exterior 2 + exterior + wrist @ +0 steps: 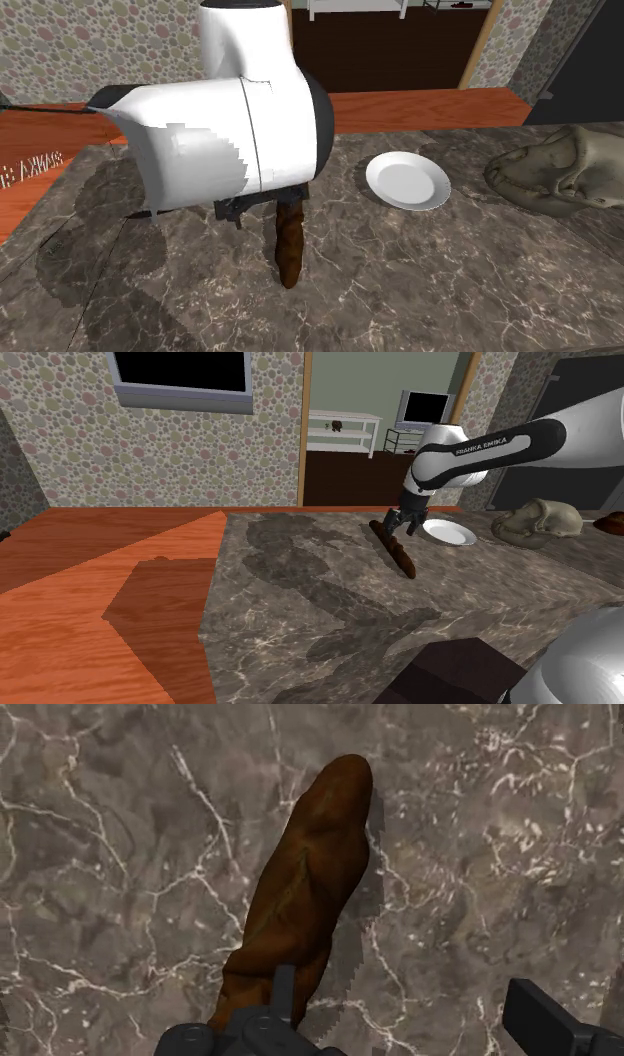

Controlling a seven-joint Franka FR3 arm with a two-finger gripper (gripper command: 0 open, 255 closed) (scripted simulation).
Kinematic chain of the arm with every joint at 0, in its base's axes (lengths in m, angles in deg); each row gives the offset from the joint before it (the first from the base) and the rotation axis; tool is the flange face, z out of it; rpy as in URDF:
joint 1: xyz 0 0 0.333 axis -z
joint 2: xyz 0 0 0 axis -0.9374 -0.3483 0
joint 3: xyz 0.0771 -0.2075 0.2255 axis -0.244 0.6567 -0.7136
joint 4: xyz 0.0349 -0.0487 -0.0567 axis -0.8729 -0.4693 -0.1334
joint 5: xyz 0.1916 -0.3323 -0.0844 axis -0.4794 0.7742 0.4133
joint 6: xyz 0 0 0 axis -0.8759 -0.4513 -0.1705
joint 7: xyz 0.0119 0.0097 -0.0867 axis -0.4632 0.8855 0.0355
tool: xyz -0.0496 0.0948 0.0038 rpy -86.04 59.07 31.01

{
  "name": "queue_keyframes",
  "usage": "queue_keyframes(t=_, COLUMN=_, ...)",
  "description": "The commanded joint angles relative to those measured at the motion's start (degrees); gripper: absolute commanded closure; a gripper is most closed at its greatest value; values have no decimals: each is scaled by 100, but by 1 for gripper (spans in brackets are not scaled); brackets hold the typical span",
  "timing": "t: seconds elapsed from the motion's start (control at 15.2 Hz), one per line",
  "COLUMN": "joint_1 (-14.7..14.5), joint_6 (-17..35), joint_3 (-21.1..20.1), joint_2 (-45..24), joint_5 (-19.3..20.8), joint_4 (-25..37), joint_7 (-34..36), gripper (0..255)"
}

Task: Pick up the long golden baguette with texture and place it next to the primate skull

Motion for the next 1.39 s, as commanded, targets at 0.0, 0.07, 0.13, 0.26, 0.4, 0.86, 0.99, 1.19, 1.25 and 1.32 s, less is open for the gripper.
queue_keyframes(t=0.0, joint_1=84, joint_6=281, joint_3=70, joint_2=-402, joint_5=37, joint_4=138, joint_7=51, gripper=0)
queue_keyframes(t=0.07, joint_1=123, joint_6=390, joint_3=106, joint_2=-588, joint_5=52, joint_4=223, joint_7=76, gripper=0)
queue_keyframes(t=0.13, joint_1=162, joint_6=493, joint_3=142, joint_2=-775, joint_5=64, joint_4=313, joint_7=101, gripper=0)
queue_keyframes(t=0.26, joint_1=239, joint_6=685, joint_3=216, joint_2=-1147, joint_5=81, joint_4=506, joint_7=148, gripper=0)
queue_keyframes(t=0.4, joint_1=289, joint_6=801, joint_3=266, joint_2=-1393, joint_5=85, joint_4=644, joint_7=178, gripper=0)
queue_keyframes(t=0.86, joint_1=285, joint_6=1366, joint_3=266, joint_2=-1791, joint_5=0, joint_4=473, joint_7=118, gripper=0)
queue_keyframes(t=0.99, joint_1=285, joint_6=1366, joint_3=266, joint_2=-1791, joint_5=1, joint_4=473, joint_7=118, gripper=0)
queue_keyframes(t=1.19, joint_1=285, joint_6=1366, joint_3=266, joint_2=-1791, joint_5=1, joint_4=473, joint_7=118, gripper=0)
queue_keyframes(t=1.25, joint_1=285, joint_6=1366, joint_3=266, joint_2=-1791, joint_5=1, joint_4=473, joint_7=118, gripper=0)
queue_keyframes(t=1.32, joint_1=285, joint_6=1366, joint_3=266, joint_2=-1791, joint_5=1, joint_4=473, joint_7=118, gripper=0)
